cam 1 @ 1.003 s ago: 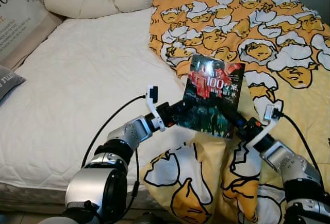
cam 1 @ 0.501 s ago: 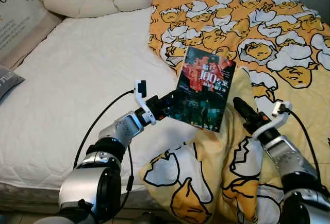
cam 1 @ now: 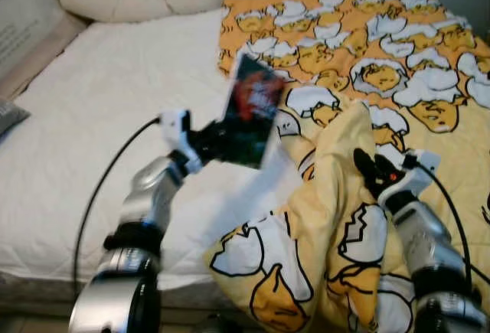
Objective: Clean up the room
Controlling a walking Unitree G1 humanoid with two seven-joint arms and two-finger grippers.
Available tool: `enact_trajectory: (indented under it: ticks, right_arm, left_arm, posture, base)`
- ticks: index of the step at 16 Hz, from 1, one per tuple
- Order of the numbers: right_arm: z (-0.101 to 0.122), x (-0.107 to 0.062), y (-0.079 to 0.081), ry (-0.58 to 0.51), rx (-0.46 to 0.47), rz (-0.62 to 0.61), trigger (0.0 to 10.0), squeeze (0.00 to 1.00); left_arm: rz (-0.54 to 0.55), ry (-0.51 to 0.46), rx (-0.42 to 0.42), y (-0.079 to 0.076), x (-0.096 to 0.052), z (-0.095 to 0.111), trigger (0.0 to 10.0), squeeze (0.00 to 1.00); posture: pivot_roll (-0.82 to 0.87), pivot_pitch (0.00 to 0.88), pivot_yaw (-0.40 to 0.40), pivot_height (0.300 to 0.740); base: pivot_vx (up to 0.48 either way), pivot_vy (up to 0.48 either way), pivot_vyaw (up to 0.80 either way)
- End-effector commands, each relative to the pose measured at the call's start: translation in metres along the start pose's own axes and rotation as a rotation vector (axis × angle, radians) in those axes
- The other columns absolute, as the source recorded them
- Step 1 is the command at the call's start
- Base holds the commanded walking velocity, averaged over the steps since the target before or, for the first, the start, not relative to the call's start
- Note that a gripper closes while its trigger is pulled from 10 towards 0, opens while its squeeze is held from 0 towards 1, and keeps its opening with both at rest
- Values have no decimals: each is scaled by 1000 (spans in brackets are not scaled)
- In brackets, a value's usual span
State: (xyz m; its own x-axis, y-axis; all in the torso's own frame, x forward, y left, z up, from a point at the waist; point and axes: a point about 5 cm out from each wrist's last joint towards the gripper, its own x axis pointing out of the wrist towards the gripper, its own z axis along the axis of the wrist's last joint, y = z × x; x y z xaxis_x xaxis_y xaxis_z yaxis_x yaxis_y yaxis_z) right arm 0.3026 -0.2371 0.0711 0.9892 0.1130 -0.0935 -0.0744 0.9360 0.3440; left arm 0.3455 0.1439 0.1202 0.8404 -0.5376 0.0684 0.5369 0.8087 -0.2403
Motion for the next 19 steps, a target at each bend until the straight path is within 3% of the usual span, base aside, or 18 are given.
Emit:
enact_trajectory:
  ticks: [1,3,5,6,7,8,10,14,19]
  right_arm:
    - [4,-5,11,-26,-74,6,10000,0]
    - [9,-22,31,-82,-134,25,10000,0]
    - [12,-29,42,-109,-154,15,10000,0]
    - [14,-34,47,-119,-153,4,10000,0]
    - [15,-38,52,-119,-154,-7,10000,0]
    - [9,-49,65,-77,-175,-8,10000,0]
    - [-1,-62,73,-5,-144,-29,10000,0]
    - [-1,-66,73,28,-142,-88,10000,0]
    - [-7,-72,72,72,-155,-113,10000,0]
  left_arm:
    - [37,-53,164,2,-6,19,0,0]
    - [124,-64,278,2,-21,25,0,0]
    - [174,-64,330,1,-32,28,78,0]
    - [215,-29,366,1,-38,27,10000,0]
    - [246,2,391,0,-44,26,10000,0]
    - [287,26,440,-5,-63,28,10000,0]
    - [330,44,454,-14,-83,27,10000,0]
    - [419,83,454,-13,-101,28,10000,0]
    - [456,132,481,-14,-117,35,10000,0]
  posture:
    - [-112,0,107,740]
    - [-124,0,110,740]
    - [-127,0,104,740]
    - [-121,0,94,740]
    - [-116,0,84,740]
    - [-103,0,62,740]
    - [-100,0,53,740]
    - [-91,0,25,740]
    - [-57,0,26,740]
  base:
    - [0,0,0]
    - [0,0,0]
    - [0,0,0]
    - [0,0,0]
    - [0,0,0]
    - [0,0,0]
    - [0,122,0]
    - [0,377,0]
    - [0,407,0]
